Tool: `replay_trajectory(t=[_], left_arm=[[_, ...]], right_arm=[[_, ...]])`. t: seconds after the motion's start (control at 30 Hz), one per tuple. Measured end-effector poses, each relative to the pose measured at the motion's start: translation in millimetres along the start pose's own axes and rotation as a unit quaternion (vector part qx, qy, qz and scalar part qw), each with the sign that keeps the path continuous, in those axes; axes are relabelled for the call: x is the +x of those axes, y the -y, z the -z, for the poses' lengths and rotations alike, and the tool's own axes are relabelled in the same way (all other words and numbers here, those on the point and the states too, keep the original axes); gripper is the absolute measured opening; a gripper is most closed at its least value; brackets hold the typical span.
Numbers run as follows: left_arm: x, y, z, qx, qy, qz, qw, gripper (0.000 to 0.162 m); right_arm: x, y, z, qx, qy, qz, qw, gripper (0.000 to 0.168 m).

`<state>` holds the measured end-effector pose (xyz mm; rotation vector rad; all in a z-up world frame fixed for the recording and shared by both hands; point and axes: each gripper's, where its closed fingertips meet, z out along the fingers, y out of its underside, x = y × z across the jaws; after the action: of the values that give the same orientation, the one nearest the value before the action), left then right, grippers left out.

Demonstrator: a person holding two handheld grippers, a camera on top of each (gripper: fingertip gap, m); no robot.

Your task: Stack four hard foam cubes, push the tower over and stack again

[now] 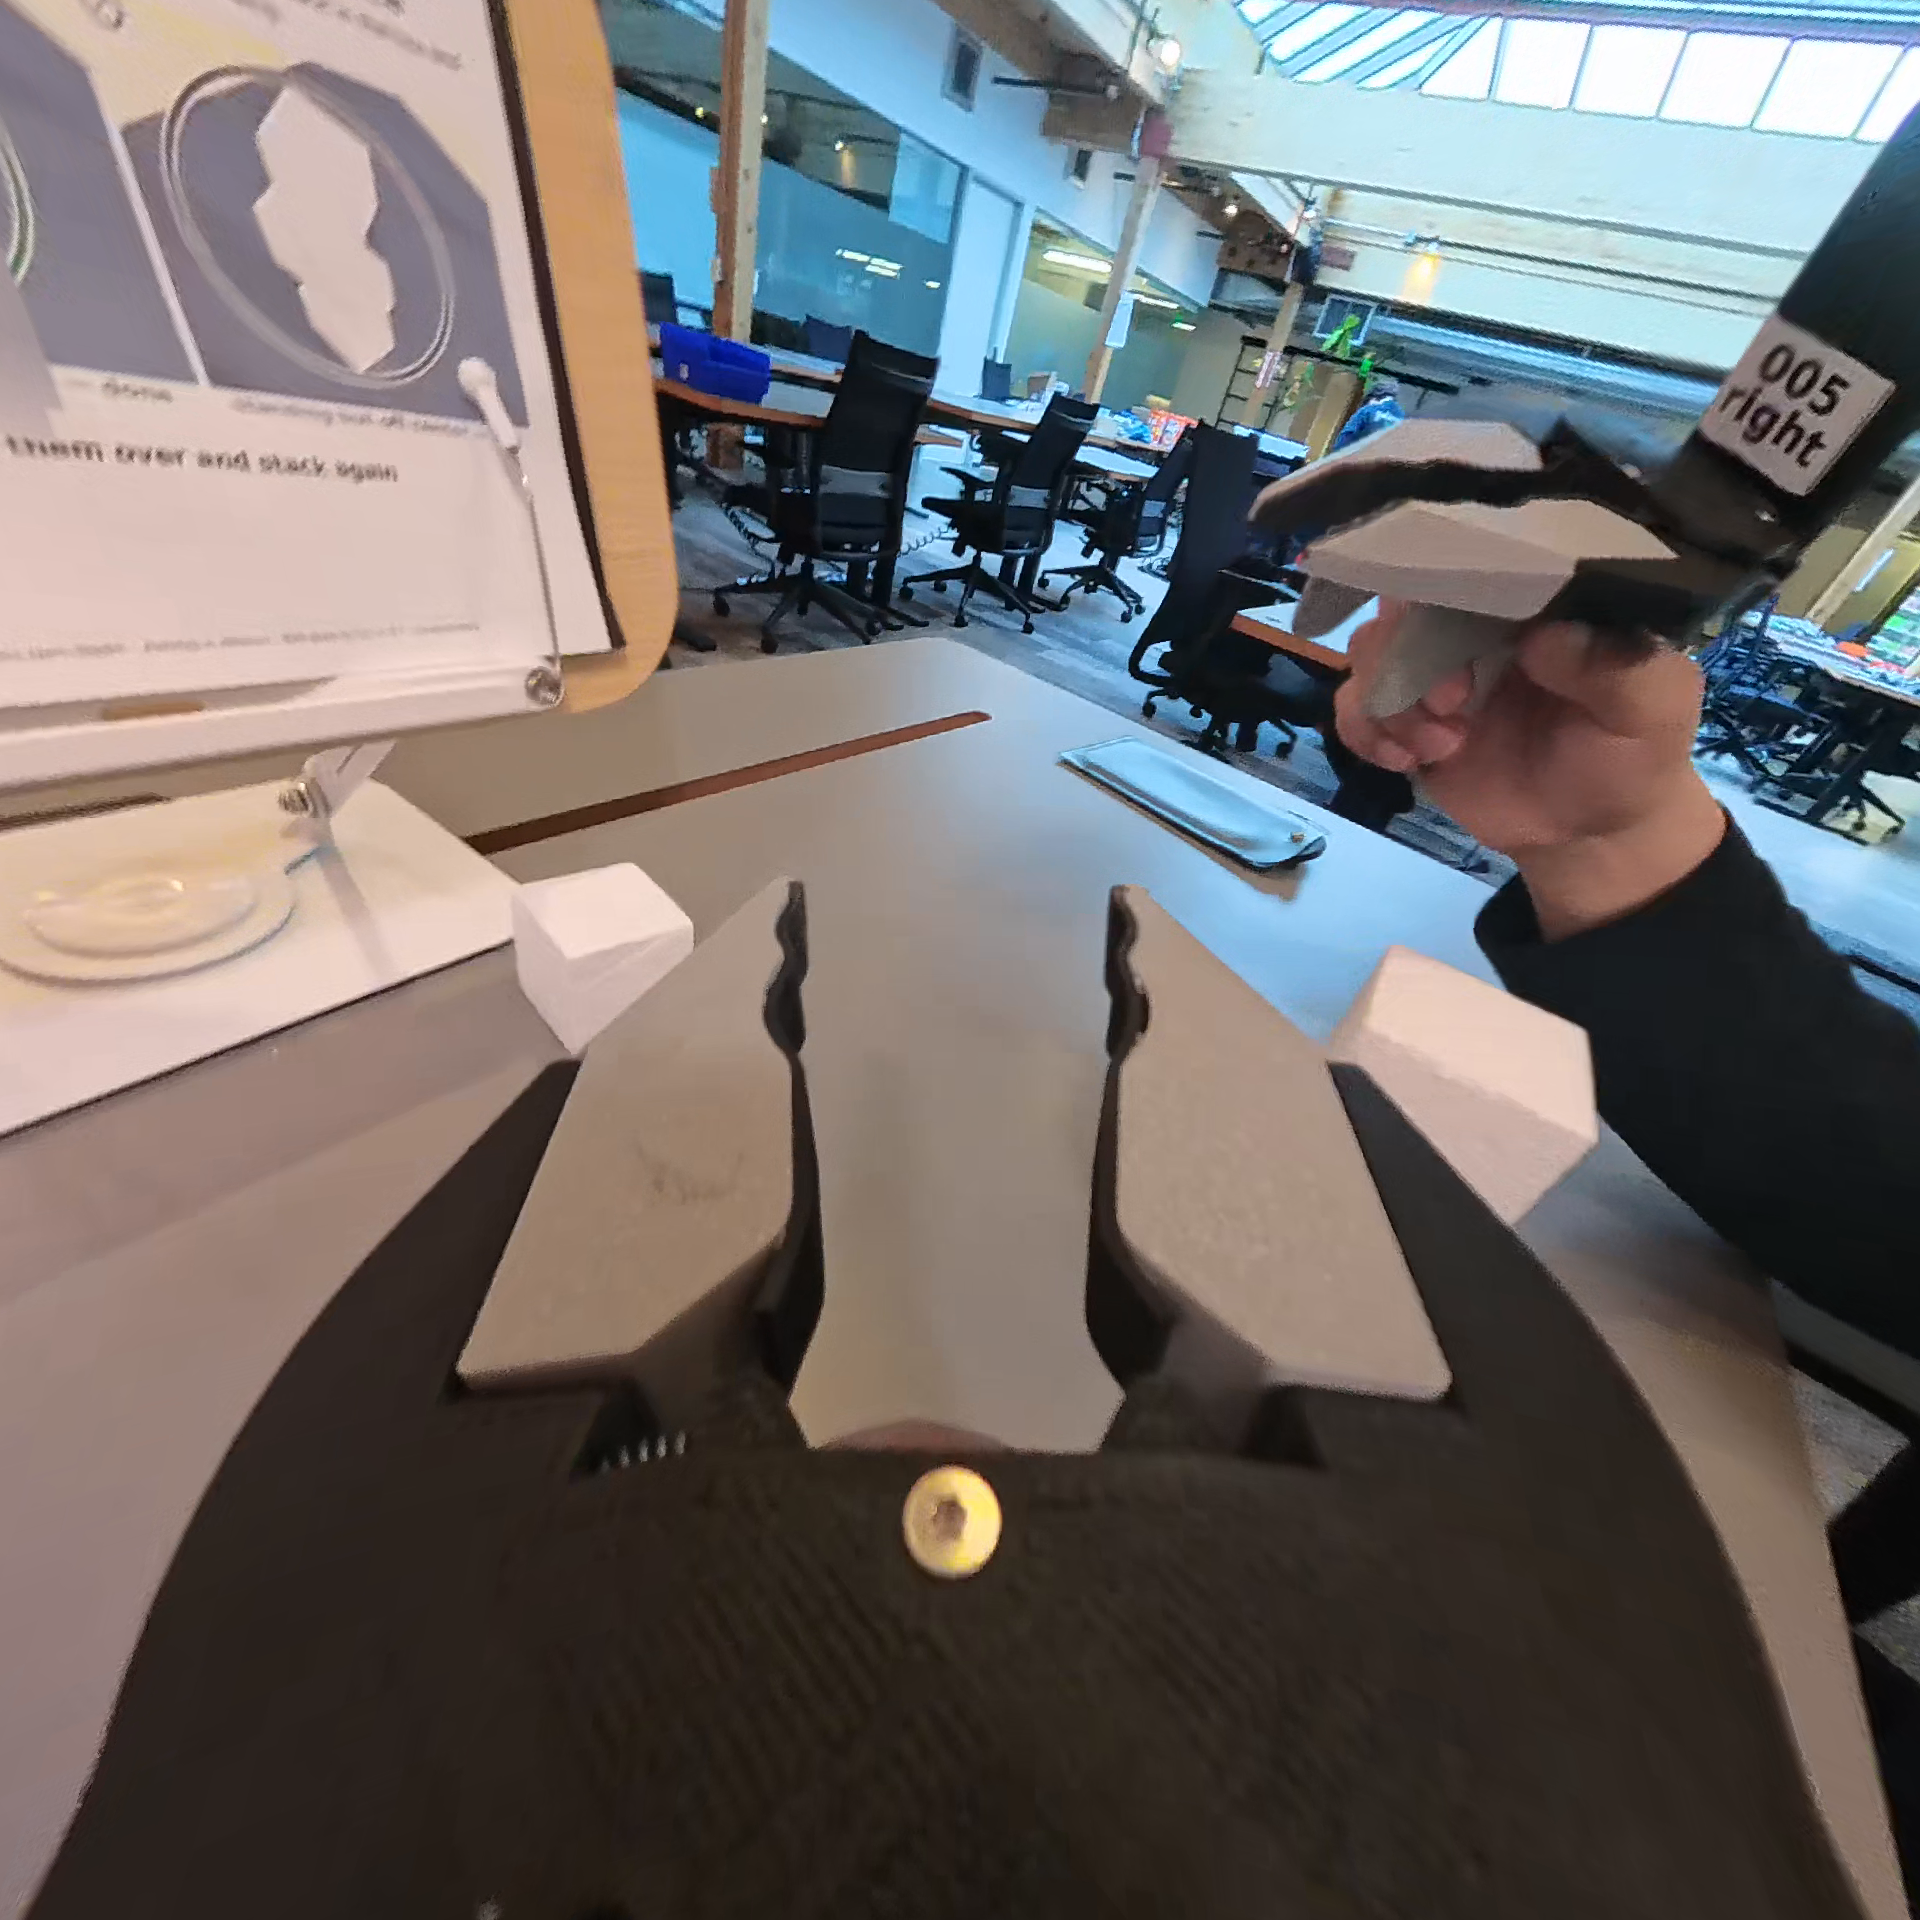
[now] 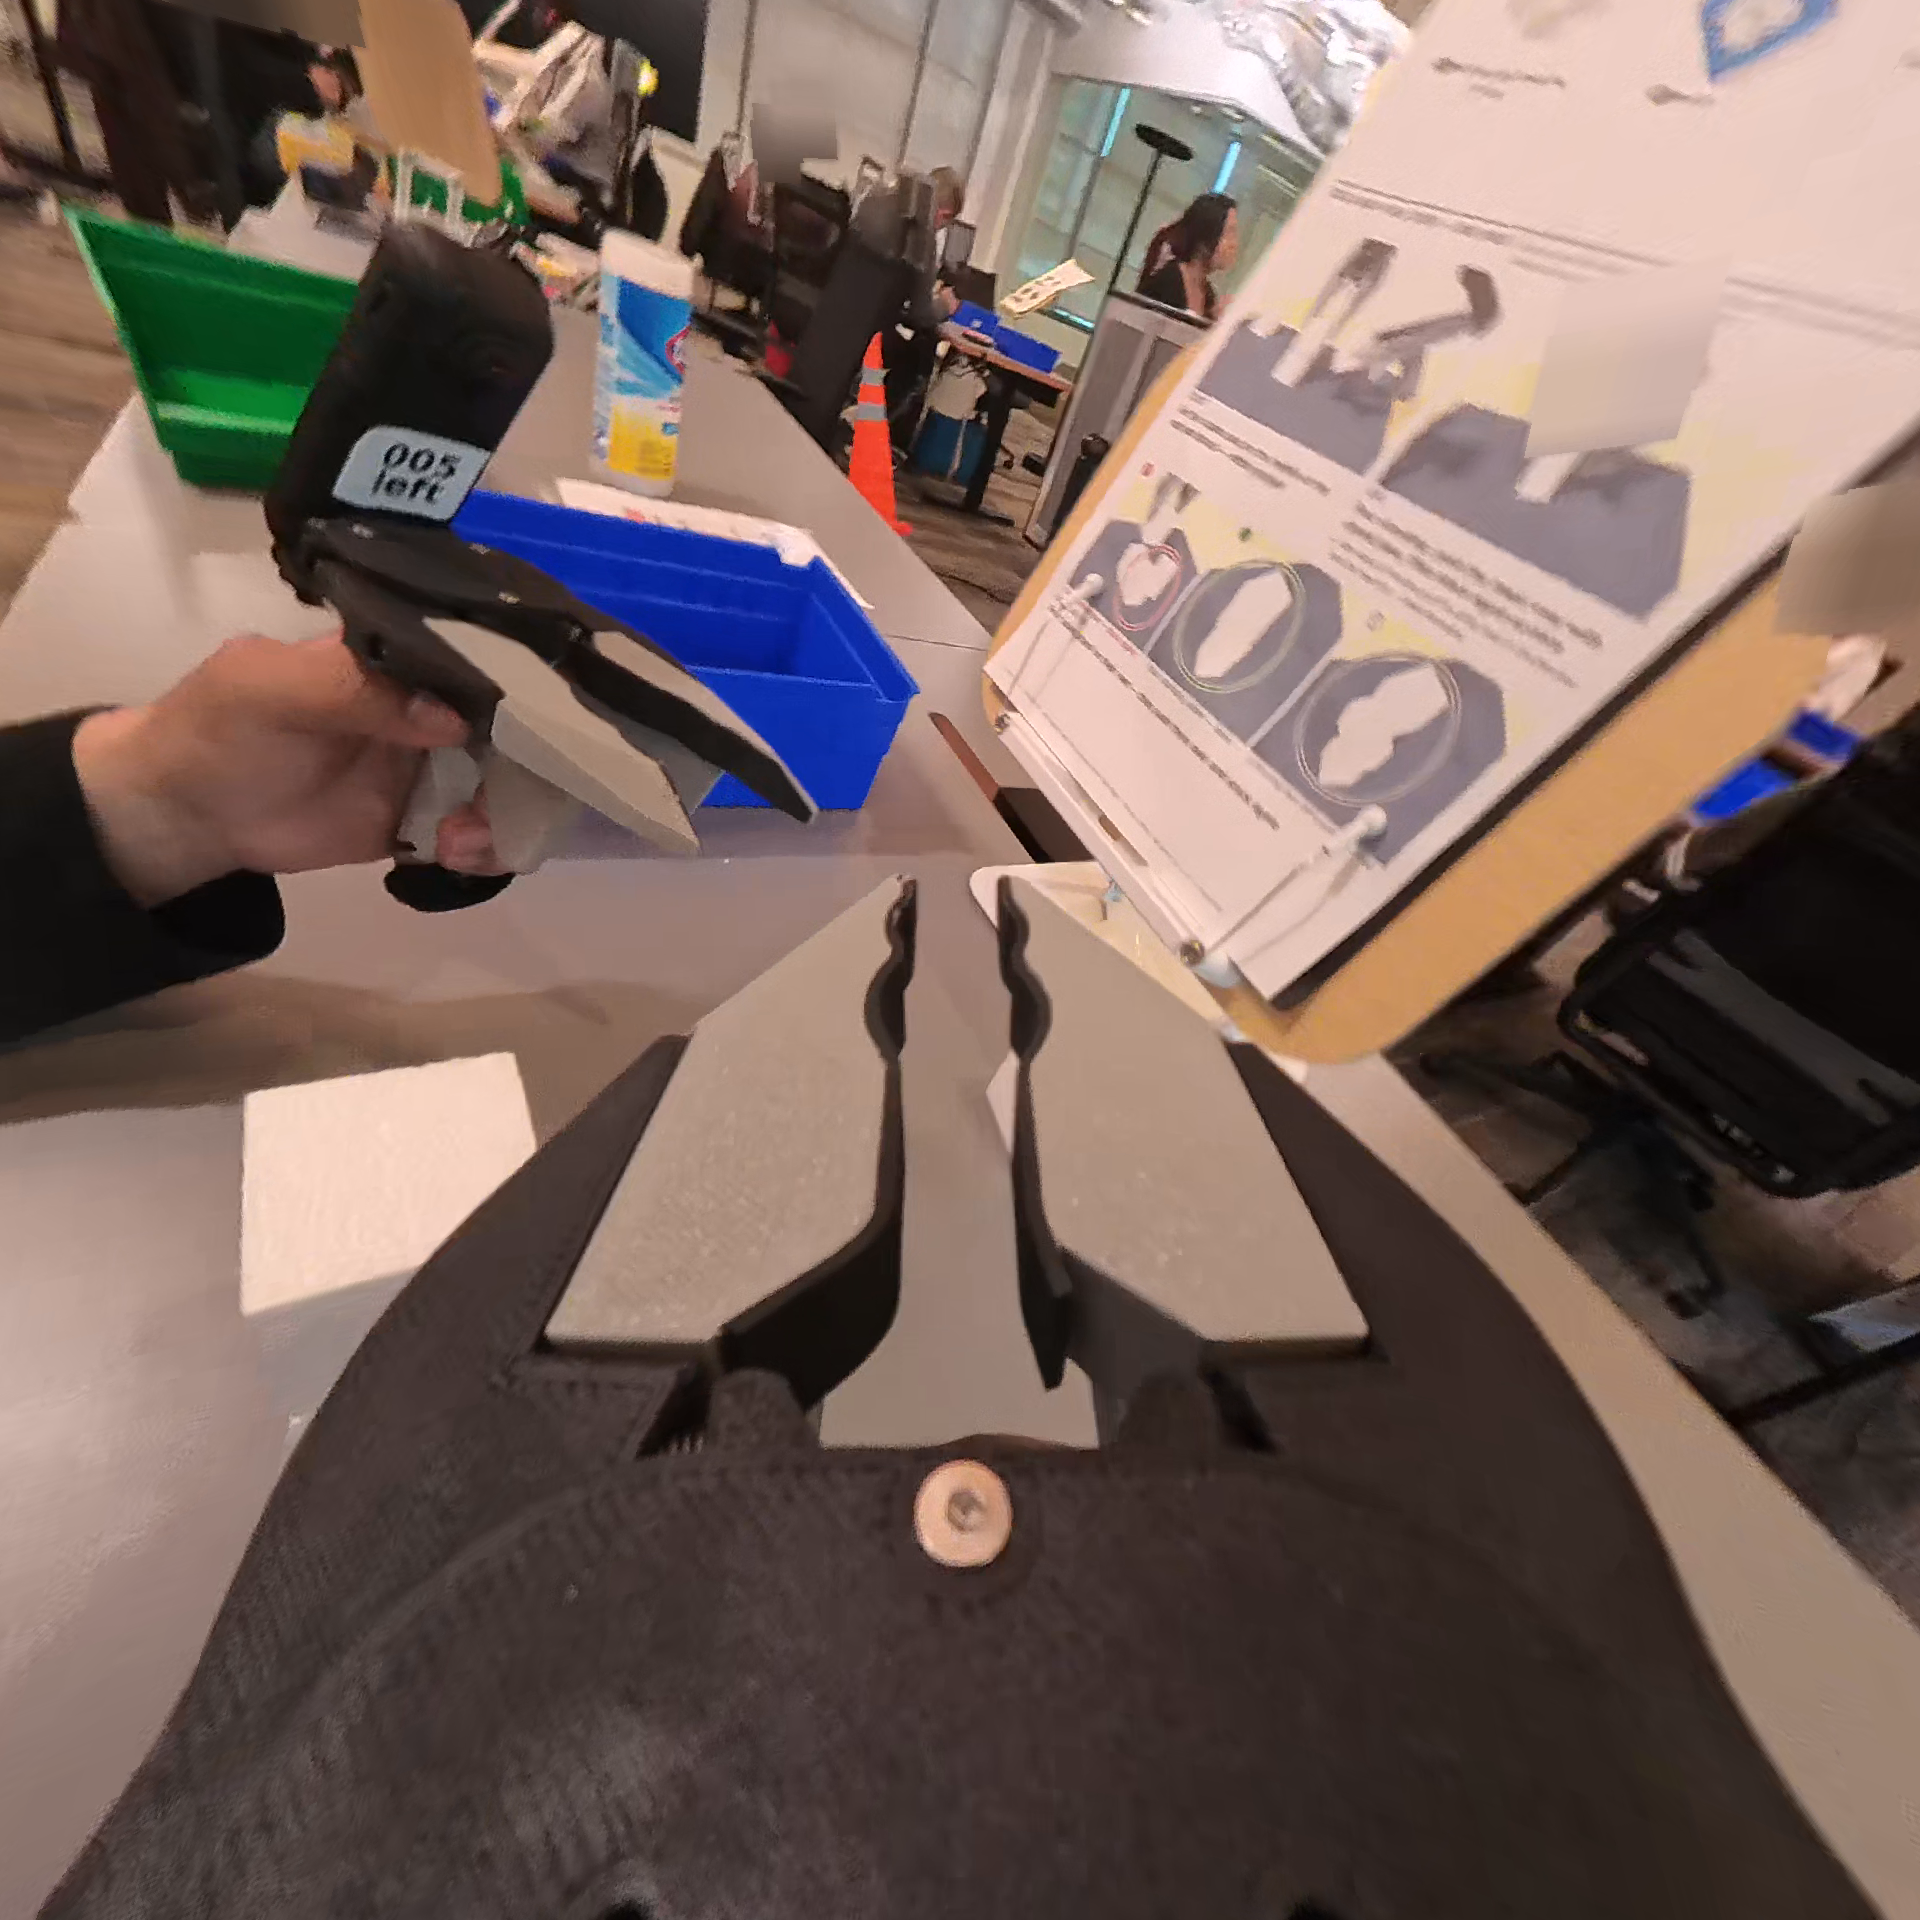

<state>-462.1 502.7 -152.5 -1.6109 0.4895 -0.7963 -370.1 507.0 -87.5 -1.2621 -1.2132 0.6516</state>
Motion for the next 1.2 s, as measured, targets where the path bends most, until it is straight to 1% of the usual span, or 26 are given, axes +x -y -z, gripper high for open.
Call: replay_trajectory(t=[0.03,0.13,0.23,0.27,0.33,0.37,0.43,0.53,0.6,0.63,0.7,0.77,0.87,0.97,1.03,1.13,1.17,1.2], left_arm=[[-3.2,-2.8,-0.2,-0.005,0.003,0.009,1.000,0.056],[-14.8,-13.8,-1.0,-0.021,0.021,0.032,0.999,0.057],[-25.6,-23.9,-2.0,-0.033,0.038,0.039,0.998,0.058],[-28.7,-27.9,-2.6,-0.041,0.044,0.042,0.997,0.060],[-35.8,-38.3,-4.5,-0.066,0.063,0.057,0.994,0.069],[-41.9,-46.6,-6.8,-0.082,0.081,0.066,0.991,0.073],[-57.6,-63.9,-10.3,-0.115,0.131,0.072,0.982,0.076],[-76.0,-79.2,-21.9,-0.128,0.190,0.050,0.972,0.077],[-79.8,-91.1,-38.0,-0.142,0.192,0.053,0.970,0.079],[-81.4,-96.2,-47.3,-0.149,0.189,0.051,0.969,0.082],[-88.3,-101.8,-63.2,-0.158,0.200,0.039,0.966,0.086],[-100.3,-102.1,-73.7,-0.165,0.235,0.023,0.958,0.088],[-123.1,-90.7,-83.5,-0.147,0.300,0.001,0.942,0.092],[-130.0,-87.1,-101.8,-0.132,0.297,0.025,0.945,0.096],[-135.9,-89.2,-110.9,-0.140,0.303,0.040,0.942,0.096],[-140.9,-95.4,-121.4,-0.172,0.309,0.027,0.935,0.095],[-142.6,-98.4,-124.5,-0.184,0.312,0.022,0.932,0.092],[-143.0,-102.9,-127.2,-0.201,0.311,0.017,0.929,0.078]], right_arm=[[6.1,-6.6,3.6,0.005,-0.004,-0.025,1.000,0.017],[21.7,-39.0,8.5,0.010,-0.008,-0.092,0.996,0.027],[36.4,-86.3,8.8,-0.035,-0.025,-0.141,0.989,0.039],[37.5,-98.5,9.1,-0.045,-0.026,-0.153,0.987,0.039],[39.3,-119.2,12.0,-0.068,-0.034,-0.159,0.984,0.037],[44.2,-127.3,15.5,-0.076,-0.055,-0.150,0.984,0.034],[54.1,-137.0,24.5,-0.078,-0.095,-0.132,0.983,0.030],[55.1,-143.3,33.2,-0.061,-0.109,-0.155,0.980,0.032],[50.2,-149.4,34.3,-0.061,-0.101,-0.173,0.978,0.036],[47.6,-152.6,34.2,-0.065,-0.097,-0.175,0.978,0.037],[46.0,-157.0,34.0,-0.076,-0.100,-0.163,0.979,0.036],[47.0,-157.4,34.1,-0.082,-0.107,-0.146,0.980,0.035],[43.4,-152.0,31.4,-0.072,-0.101,-0.146,0.981,0.035],[40.5,-145.8,30.5,-0.072,-0.099,-0.132,0.984,0.035],[39.4,-138.9,31.2,-0.067,-0.099,-0.123,0.985,0.035],[37.0,-126.4,31.9,-0.046,-0.093,-0.129,0.986,0.035],[36.4,-123.2,32.0,-0.040,-0.091,-0.133,0.986,0.035],[35.9,-120.9,32.2,-0.035,-0.089,-0.136,0.986,0.035]])
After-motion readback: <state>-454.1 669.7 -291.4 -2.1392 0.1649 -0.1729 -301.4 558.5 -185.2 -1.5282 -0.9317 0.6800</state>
